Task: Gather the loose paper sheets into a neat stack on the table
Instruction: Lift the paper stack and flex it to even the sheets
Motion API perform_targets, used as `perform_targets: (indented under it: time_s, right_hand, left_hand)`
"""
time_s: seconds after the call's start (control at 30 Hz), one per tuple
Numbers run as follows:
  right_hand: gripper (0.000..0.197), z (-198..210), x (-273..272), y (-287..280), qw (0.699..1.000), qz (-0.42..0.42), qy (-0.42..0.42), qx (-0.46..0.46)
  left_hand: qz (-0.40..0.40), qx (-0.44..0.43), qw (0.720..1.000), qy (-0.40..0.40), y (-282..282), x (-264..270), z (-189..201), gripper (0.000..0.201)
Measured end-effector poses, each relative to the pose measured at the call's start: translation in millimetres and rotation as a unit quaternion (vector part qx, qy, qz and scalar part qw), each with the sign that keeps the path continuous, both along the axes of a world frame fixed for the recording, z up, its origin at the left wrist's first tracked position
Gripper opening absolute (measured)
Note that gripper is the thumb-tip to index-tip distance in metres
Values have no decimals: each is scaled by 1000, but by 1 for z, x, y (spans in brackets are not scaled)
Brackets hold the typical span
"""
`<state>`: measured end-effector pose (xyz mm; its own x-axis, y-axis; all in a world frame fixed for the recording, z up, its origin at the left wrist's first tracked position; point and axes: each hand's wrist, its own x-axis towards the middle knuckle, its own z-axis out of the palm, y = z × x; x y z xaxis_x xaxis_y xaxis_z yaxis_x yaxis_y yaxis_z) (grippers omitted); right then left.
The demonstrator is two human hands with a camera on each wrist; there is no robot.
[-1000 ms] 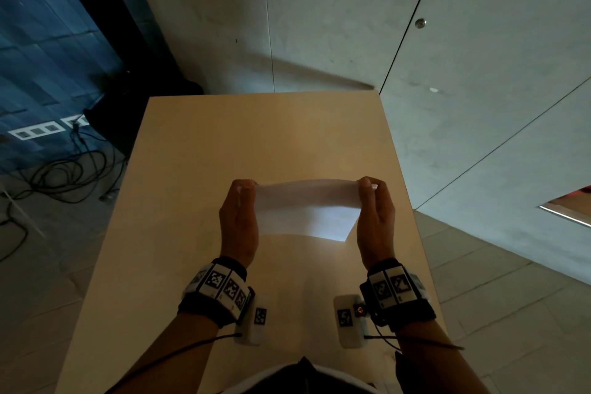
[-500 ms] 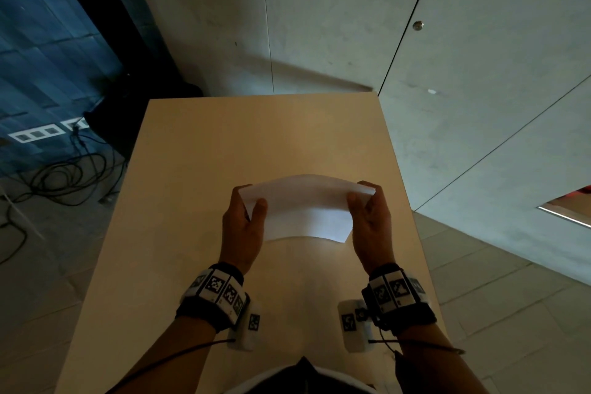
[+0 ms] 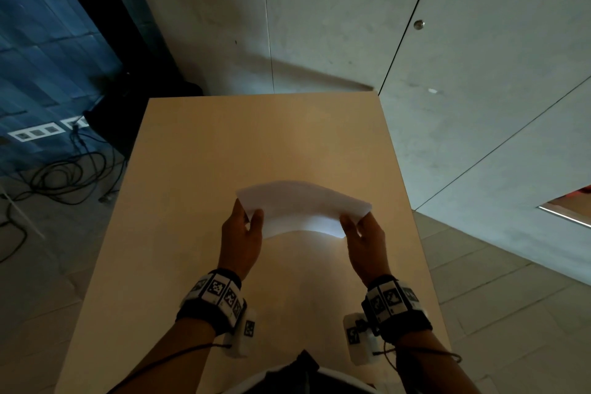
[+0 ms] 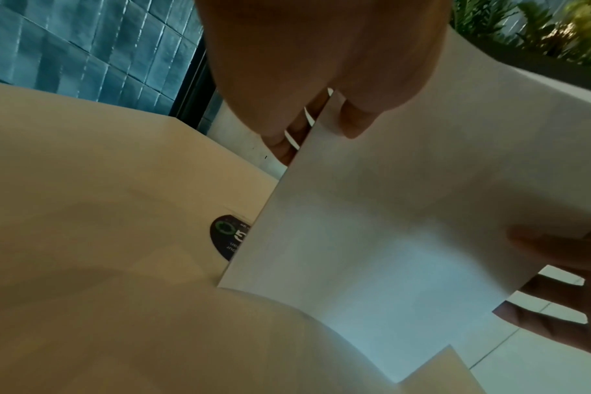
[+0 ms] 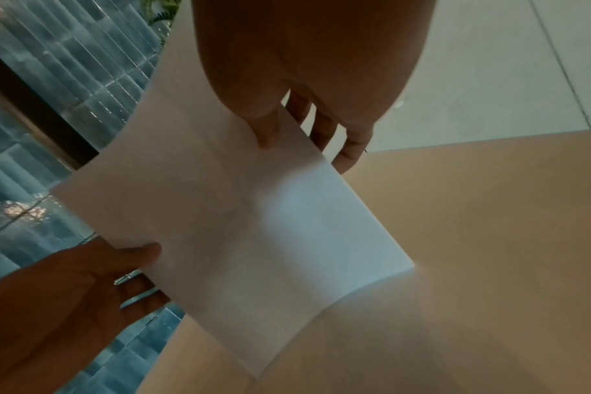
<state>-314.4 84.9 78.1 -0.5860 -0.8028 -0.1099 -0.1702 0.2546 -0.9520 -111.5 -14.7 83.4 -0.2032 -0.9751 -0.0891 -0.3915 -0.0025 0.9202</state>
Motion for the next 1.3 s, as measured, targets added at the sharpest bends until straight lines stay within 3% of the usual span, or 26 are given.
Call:
perform_targets:
  time_s: [0.23,0.5,0.7,0.93,1.1,1.3]
  right_hand:
    - [19,13,2,-3,999,-23,5,-32]
    - [25,3,6,-5,1000,-27,13,-5]
    - [16,-3,6,-1,1000,-16,-12,21]
    - [32,4,-3,-4,999,-6,-19,30]
    - [30,38,-31,-6,999,-20,6,-37]
    - [47,80,-50,-10,988,22,149,-46]
  left_hand:
    - [5,-32,999,20,2,-3,11,42]
    - [6,-25,1000,-13,6,-5,3,43]
    - [-7,-5,999,-34,8,-2,-4,46]
    - [-6,-10,997,-70,1,-2,-6,46]
    - [-34,-73,995,-64,-6,-4,14,30]
    - [-82,-179,971,-136,-18,-7,36,28]
